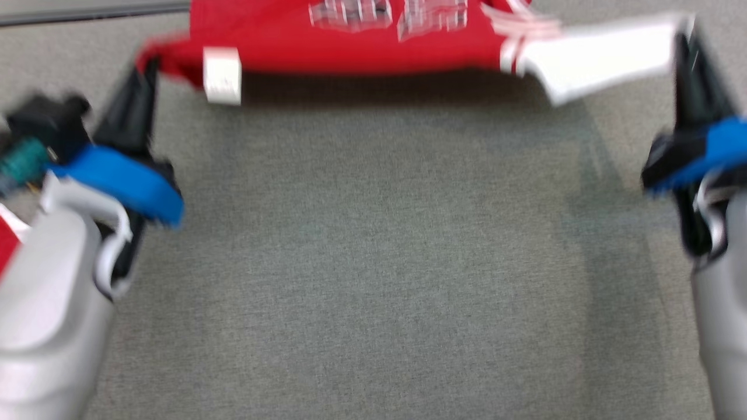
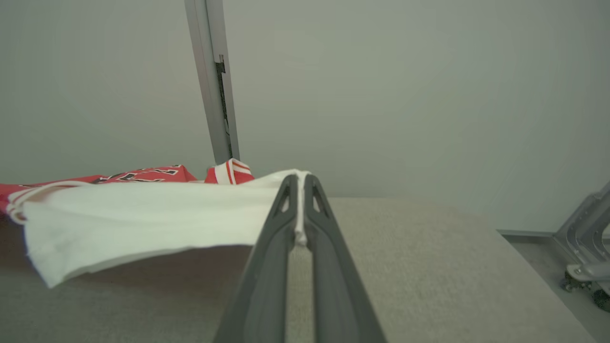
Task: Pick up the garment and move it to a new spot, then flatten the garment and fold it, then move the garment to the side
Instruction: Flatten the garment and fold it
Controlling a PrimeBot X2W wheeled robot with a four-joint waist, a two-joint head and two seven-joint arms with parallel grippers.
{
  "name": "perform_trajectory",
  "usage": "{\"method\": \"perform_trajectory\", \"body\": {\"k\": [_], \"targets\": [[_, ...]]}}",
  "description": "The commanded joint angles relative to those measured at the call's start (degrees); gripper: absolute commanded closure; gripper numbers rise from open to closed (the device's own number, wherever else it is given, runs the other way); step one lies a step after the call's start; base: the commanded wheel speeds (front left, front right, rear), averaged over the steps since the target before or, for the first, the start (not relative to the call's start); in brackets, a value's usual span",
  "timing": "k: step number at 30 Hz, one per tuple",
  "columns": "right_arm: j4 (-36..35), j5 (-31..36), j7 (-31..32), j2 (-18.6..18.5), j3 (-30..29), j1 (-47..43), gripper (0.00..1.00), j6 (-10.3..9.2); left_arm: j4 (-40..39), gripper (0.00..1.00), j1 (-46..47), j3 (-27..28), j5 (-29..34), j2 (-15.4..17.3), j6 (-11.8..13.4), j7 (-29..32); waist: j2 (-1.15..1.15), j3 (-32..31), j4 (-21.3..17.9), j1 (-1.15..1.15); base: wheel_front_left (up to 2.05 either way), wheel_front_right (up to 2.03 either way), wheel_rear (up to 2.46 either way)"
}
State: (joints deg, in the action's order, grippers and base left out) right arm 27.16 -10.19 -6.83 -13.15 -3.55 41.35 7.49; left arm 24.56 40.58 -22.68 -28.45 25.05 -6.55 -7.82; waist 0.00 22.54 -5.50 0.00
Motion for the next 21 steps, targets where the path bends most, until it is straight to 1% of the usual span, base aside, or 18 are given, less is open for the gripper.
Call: {"method": "perform_trajectory", "body": {"k": [1, 3, 4, 9, 10, 11, 15, 21], "targets": [[-1.6, -0.8, 2.9, 0.3, -0.8, -4.0, 1.0, 0.01, 0.7, 1.0, -2.8, 0.3, -1.1, -0.3, 0.3, -0.6, 0.0, -1.6, -0.7, 0.0, 0.0, 0.0, 0.0], [-3.8, -1.8, 7.5, 1.4, -2.1, -10.5, 1.0, 0.0, 1.7, 1.0, -7.4, 0.1, -2.5, -1.2, 0.5, -0.8, 0.0, -3.5, -0.8, 0.0, 0.0, 0.0, 0.0], [-5.4, -1.9, 9.9, 1.8, -2.4, -13.5, 1.0, 0.0, 1.9, 1.0, -9.7, -0.2, -3.0, -1.1, 0.7, -0.5, 0.0, -4.4, -0.9, 0.0, 0.0, 0.0, 0.0], [-15.5, -2.8, 20.5, 4.5, -4.8, -26.3, 1.0, 0.0, 0.3, 1.0, -19.8, -1.1, -5.0, -1.8, 2.5, 0.6, 0.0, -8.5, -0.4, 0.0, 0.0, 0.0, 0.0], [-15.5, -2.8, 20.5, 4.5, -4.8, -26.3, 1.0, 0.0, 0.3, 1.0, -19.8, -1.1, -5.0, -1.8, 2.5, 0.6, 0.0, -8.5, -0.4, 0.0, 0.0, 0.0, 0.0], [-17.7, -2.7, 22.4, 5.1, -5.5, -28.6, 1.0, 0.01, -0.3, 1.0, -21.7, -1.0, -5.5, -1.9, 2.9, 1.1, 0.0, -9.1, -0.2, 0.0, 0.0, 0.0, 0.0], [-25.9, -2.0, 29.2, 7.7, -7.7, -36.6, 1.0, 0.0, -4.3, 1.0, -29.0, -0.4, -7.5, -2.1, 6.0, 2.5, 0.0, -11.5, 0.7, 0.0, 0.0, 0.0, 0.0], [-35.5, -2.8, 38.9, 9.8, -8.5, -46.3, 1.0, 0.01, -12.9, 1.0, -38.4, -1.3, -8.2, -0.2, 9.6, 6.4, 0.0, -13.2, 2.1, 0.0, 0.0, 0.0, 0.0]]}}
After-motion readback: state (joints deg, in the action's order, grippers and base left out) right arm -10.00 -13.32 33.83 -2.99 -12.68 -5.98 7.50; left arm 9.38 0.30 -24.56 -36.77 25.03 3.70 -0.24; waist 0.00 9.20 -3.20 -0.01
